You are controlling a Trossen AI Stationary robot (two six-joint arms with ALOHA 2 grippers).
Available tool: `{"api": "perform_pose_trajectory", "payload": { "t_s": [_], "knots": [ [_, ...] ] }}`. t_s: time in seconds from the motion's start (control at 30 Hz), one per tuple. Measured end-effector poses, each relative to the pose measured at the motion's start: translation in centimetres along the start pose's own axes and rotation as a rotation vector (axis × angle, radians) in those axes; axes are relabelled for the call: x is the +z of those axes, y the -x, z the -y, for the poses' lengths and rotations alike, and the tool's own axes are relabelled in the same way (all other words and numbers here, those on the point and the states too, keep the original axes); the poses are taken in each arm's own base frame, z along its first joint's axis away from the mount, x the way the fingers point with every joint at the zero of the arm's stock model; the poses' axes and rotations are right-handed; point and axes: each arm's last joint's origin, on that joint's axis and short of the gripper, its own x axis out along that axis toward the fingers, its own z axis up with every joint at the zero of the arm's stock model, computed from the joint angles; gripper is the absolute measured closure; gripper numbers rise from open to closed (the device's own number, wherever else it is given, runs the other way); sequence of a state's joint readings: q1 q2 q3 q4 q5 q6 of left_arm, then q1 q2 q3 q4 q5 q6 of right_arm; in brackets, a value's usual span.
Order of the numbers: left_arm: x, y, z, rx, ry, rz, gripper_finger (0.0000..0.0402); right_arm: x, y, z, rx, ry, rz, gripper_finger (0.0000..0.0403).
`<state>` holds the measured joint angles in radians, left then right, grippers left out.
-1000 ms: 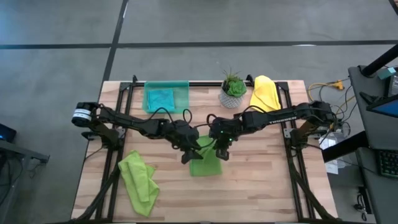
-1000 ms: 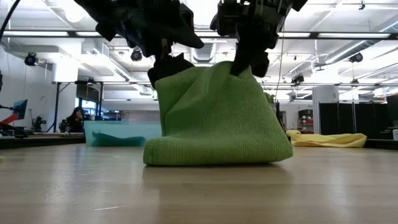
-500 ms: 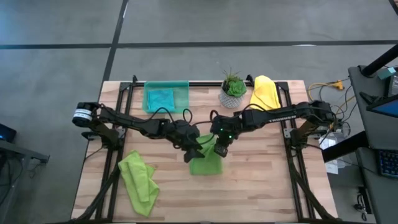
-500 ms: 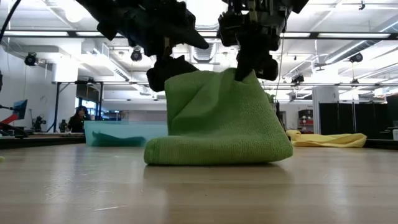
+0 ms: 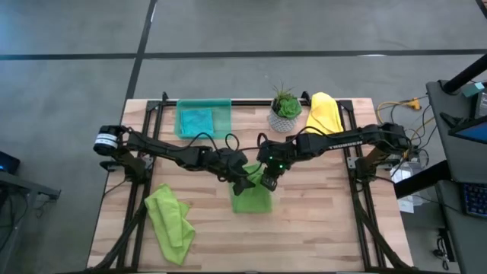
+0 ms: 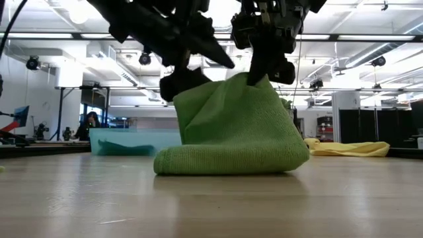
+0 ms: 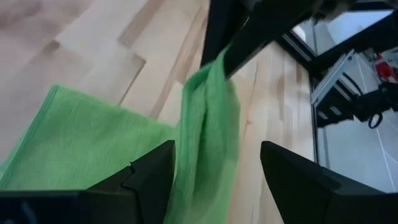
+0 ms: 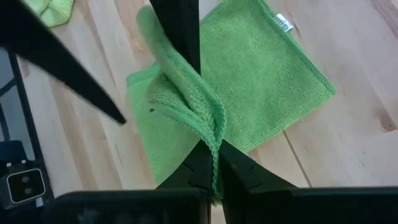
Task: Fold microfiber towels
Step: Fold the green microfiber cloth
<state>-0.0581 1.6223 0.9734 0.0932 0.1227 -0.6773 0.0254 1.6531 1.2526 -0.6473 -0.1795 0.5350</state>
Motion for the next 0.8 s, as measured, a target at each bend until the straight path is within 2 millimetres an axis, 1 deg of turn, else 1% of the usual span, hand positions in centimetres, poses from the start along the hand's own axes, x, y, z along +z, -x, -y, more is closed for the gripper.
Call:
{"api": "perform_pose_trajectory", "payload": {
  "t_s": [0.13,0.23,0.33,0.47,0.53,0.63,0.8],
  "knots": [
    [-0.6,-0.6,-0.2,0.016,-0.001,-0.029,0.0179,0.0,0.0,0.0,-0.001,0.000,-0.001,0.0394],
    [-0.6,-1.0,0.1,0.011,-0.005,-0.032,0.0179,0.0,0.0,0.0,-0.006,0.000,0.002,0.0394],
    [-0.4,-1.9,0.8,0.000,-0.013,-0.035,0.0179,-0.1,-0.1,0.1,-0.011,-0.001,0.002,0.0394],
    [-0.2,-3.0,1.5,0.103,-0.038,-0.095,0.0189,0.0,-0.1,0.1,-0.021,-0.001,0.008,0.0394],
    [-0.2,-3.2,1.6,0.203,-0.052,-0.146,0.0207,0.0,0.0,0.1,-0.023,-0.001,0.009,0.0394],
    [0.2,-3.0,1.8,0.320,-0.067,-0.170,0.0247,-0.1,-0.1,0.2,-0.025,-0.005,0.005,0.0394],
    [1.4,-2.3,2.7,0.313,-0.118,-0.103,0.0317,-0.1,-0.1,0.2,-0.026,-0.008,0.003,0.0394]
  ]
}}
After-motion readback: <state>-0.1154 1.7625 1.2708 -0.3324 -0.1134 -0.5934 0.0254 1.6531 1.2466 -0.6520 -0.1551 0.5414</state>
